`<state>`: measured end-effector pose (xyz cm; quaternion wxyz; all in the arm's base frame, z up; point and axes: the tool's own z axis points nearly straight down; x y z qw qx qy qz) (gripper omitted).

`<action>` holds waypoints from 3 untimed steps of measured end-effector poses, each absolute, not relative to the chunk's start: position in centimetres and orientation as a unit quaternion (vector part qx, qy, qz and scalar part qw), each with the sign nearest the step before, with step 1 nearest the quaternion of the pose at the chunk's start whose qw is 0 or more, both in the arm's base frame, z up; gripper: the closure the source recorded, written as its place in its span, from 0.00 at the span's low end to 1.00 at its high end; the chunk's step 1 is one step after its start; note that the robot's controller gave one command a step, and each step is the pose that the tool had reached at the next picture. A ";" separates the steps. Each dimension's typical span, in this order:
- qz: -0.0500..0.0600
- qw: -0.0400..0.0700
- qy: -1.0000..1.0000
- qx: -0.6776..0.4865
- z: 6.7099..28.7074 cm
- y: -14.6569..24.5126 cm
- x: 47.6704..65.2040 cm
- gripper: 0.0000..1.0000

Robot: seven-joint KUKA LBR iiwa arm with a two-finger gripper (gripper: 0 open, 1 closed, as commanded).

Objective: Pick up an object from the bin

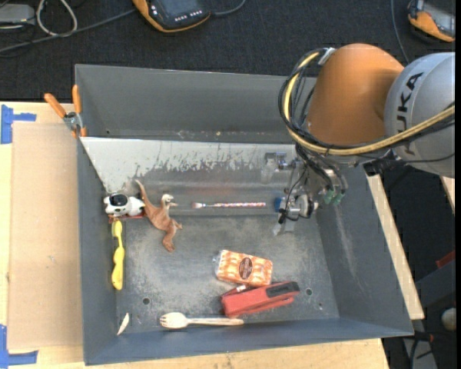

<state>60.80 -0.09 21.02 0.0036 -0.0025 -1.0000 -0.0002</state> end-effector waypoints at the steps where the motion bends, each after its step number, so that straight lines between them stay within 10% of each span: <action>1: 0.000 0.000 -1.000 -0.002 21.4 -0.1 61.0 0.00; 3: 0.000 -0.002 -0.998 0.062 18.0 4.2 55.9 0.00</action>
Offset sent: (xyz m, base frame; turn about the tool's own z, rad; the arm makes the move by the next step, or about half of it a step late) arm -0.0467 0.0475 -0.0423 -0.0756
